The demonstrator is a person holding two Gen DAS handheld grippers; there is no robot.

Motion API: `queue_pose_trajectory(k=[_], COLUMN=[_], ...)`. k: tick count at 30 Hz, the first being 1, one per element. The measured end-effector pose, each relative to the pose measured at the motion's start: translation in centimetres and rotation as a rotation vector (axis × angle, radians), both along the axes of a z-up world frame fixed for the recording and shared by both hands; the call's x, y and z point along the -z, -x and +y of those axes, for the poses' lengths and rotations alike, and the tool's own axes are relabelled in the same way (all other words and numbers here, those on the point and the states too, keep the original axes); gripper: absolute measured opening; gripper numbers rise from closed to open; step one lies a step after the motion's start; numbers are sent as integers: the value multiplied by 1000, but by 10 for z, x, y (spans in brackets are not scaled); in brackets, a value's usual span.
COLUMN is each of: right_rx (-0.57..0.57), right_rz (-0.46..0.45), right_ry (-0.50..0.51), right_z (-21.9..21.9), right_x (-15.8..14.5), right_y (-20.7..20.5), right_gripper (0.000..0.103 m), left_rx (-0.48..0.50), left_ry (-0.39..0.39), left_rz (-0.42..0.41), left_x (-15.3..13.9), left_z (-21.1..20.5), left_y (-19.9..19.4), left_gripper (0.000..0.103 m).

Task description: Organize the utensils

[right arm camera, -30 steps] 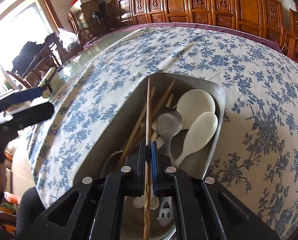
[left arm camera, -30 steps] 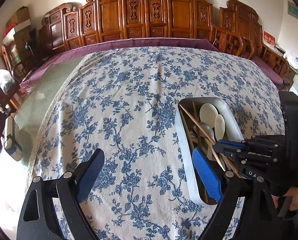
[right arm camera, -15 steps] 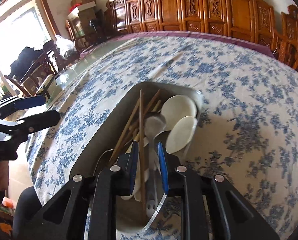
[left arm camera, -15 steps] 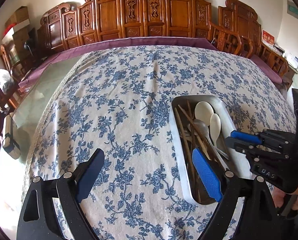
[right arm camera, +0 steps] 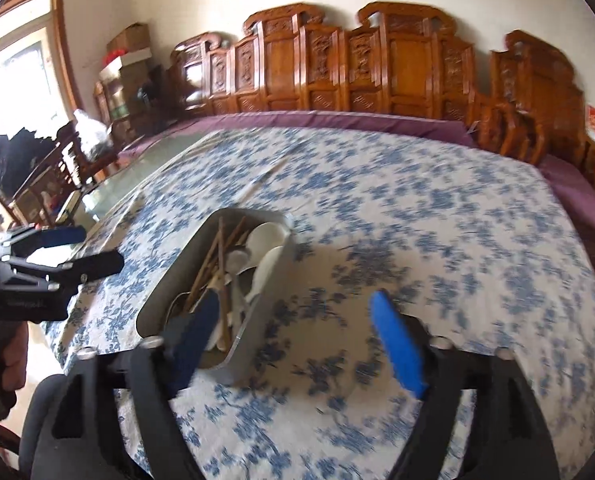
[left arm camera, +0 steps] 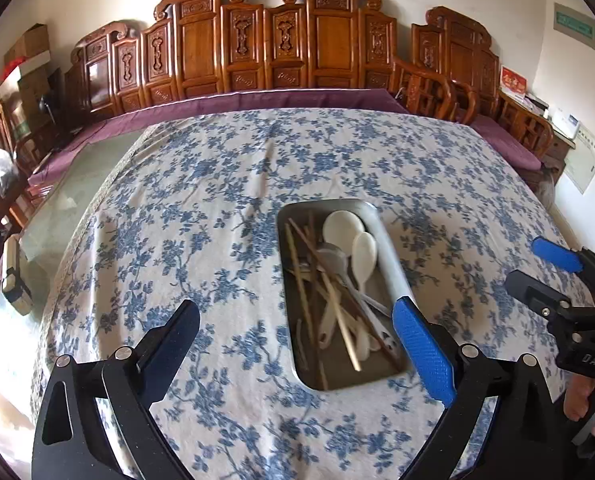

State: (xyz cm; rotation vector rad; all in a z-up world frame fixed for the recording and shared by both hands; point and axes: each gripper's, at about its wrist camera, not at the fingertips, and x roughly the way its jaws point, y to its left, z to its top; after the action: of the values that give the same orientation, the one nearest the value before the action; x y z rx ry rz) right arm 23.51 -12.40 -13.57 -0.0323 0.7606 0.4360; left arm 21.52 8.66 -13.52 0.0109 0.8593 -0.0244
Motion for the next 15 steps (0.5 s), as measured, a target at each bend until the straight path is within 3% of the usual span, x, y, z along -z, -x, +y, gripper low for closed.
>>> queue_pose_trajectory(k=[5,15], right_rx=[67,177], right_rz=[-31,-103], right_ry=[3,-8], right_z=[-30,-77], right_x=[-18,-56], right_y=[26,83], right_gripper=[100,100], left_rx=[3,33], left_ry=[-12,-29], left_rz=[-1,-76], left_x=[-7,-42], left_z=[-24,-68], left_y=[22,75], left_gripper=[95,95])
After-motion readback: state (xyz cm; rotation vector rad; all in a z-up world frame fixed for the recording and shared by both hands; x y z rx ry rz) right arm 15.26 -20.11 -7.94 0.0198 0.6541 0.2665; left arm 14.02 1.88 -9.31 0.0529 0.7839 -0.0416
